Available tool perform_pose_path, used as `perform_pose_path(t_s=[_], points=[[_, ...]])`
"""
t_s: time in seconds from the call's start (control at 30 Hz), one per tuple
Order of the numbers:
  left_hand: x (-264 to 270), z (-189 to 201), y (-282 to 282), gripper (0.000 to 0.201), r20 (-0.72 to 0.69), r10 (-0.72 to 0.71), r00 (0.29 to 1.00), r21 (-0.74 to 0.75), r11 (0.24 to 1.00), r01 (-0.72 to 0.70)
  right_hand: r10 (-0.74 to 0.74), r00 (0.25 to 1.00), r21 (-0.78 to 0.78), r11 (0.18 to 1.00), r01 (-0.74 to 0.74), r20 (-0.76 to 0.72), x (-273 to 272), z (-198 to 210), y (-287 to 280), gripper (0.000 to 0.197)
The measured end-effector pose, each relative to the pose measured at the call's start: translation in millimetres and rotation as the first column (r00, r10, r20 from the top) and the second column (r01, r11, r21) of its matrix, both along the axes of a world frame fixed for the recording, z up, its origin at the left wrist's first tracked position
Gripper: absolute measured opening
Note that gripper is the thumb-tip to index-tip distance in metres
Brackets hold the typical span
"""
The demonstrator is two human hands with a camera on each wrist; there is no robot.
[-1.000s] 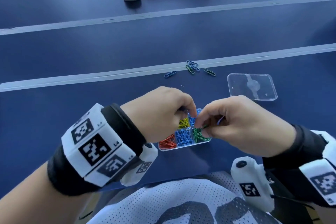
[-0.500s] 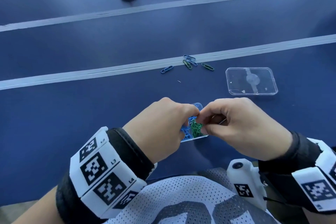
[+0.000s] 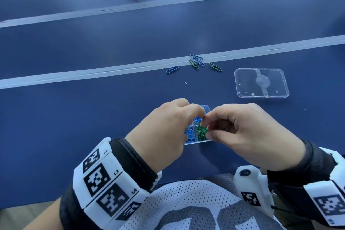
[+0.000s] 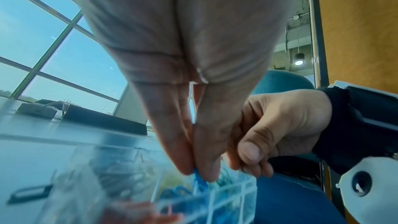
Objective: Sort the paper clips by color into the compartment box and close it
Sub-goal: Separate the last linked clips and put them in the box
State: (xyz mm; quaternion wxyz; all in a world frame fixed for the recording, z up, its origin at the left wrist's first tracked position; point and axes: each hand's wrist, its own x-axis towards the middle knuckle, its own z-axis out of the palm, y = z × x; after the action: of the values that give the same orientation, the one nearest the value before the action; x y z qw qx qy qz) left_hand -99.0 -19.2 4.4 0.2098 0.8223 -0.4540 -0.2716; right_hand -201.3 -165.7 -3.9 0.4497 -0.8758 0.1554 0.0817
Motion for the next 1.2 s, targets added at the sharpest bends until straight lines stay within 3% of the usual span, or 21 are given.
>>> perform_pose_path(t_s=[0.2,0.37,0.43,0.53,0.67,0.93,1.07,1.2], points=[[-2,-5,-4,0.038,0.006,0.054,0.999,-0.088,0.995,-0.054,0.009,1.000,0.028,1.000,-0.009,-0.014,1,-4,0,0.016],[12,3,3,0.039,-0.179,0.118,0.977,-0.152,0.977,-0.146,0.013,1.000,0.061,0.998,-0.013,-0.003,2,-3,-3,0.017],[18,6,7,0.035,-0.129,0.093,0.987,-0.121,0.987,-0.109,0.031,0.999,0.013,0.999,-0.032,0.010,2,-3,-3,0.018],[19,3,8,0.025,0.023,-0.031,0.999,0.054,0.998,0.029,0.091,0.996,-0.112,0.990,-0.091,-0.006,2,-3,-2,0.023],[14,-1,6,0.025,0.051,-0.083,0.995,0.190,0.979,0.072,0.132,0.991,-0.183,0.974,-0.132,-0.009,2,-2,-1,0.018],[14,-3,8,0.033,0.081,-0.085,0.993,0.154,0.985,0.072,0.220,0.968,-0.274,0.930,-0.246,-0.123,0,3,2,0.031],[14,-3,7,0.040,0.086,-0.107,0.990,0.131,0.987,0.095,0.215,0.971,-0.276,0.932,-0.235,-0.100,2,1,1,0.019],[16,-3,8,0.030,0.090,-0.112,0.990,0.104,0.989,0.103,0.235,0.967,-0.254,0.933,-0.253,-0.099,3,1,-1,0.014]])
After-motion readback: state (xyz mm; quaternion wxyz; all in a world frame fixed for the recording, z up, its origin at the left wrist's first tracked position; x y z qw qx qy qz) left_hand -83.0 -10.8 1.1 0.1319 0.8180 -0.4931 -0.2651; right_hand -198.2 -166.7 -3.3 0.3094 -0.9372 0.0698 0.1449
